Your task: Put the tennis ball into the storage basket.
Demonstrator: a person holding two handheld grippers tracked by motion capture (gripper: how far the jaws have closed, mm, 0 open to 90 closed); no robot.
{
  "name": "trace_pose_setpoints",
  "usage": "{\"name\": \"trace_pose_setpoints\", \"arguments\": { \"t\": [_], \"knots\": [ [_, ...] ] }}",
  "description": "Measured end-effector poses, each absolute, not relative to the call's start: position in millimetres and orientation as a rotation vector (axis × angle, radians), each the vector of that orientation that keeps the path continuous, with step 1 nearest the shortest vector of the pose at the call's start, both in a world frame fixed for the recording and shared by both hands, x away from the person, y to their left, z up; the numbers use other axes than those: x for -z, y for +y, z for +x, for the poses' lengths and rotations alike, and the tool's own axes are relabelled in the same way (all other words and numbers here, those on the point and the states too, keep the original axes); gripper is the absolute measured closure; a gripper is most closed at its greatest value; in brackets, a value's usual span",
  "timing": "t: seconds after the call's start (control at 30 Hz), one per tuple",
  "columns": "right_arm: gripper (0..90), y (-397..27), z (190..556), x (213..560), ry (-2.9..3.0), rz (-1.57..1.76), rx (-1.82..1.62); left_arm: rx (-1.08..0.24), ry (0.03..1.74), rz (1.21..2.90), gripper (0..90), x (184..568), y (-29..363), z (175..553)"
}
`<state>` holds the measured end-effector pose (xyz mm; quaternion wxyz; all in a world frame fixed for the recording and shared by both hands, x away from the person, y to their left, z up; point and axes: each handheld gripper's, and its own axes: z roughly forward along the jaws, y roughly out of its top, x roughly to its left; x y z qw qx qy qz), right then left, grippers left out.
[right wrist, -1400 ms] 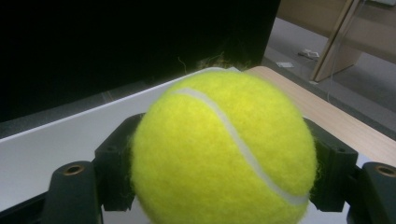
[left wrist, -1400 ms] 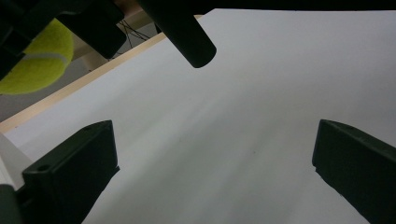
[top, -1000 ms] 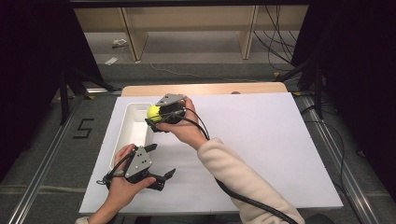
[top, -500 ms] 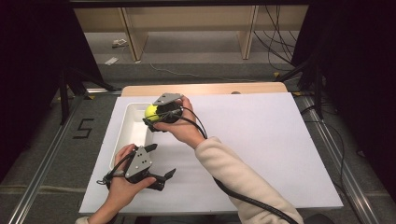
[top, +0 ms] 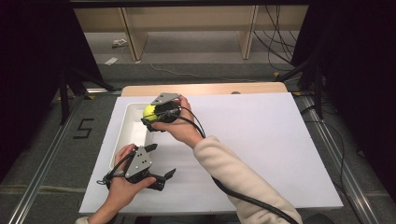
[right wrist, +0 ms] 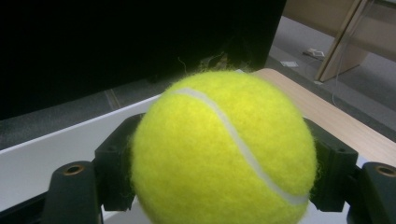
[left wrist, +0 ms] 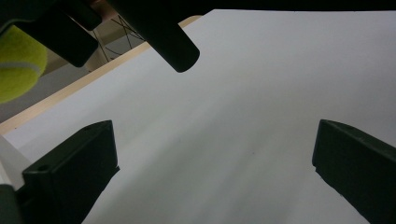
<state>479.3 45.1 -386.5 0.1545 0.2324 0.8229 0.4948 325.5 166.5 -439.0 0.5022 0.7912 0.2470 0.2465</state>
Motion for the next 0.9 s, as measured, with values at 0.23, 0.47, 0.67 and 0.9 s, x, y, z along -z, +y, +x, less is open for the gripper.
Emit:
{"name": "trace_pose_setpoints", "arguments": {
  "t": [0.23,0.47,0.67,0.9],
  "knots": [
    [26.9,47.5,479.3,387.2,2.362,0.668,-1.418,-0.596,0.596,1.912,0.0,439.0,166.5,325.5],
    [26.9,50.0,479.5,387.3,2.371,0.667,-1.414,-0.596,0.596,1.911,0.0,439.0,166.4,325.5],
    [26.9,52.9,479.6,387.4,2.372,0.658,-1.414,-0.595,0.596,1.910,0.0,439.0,166.0,325.2],
    [26.9,54.6,479.9,386.1,2.372,0.652,-1.419,-0.595,0.596,1.911,0.0,439.1,166.0,325.3]
  ]
}}
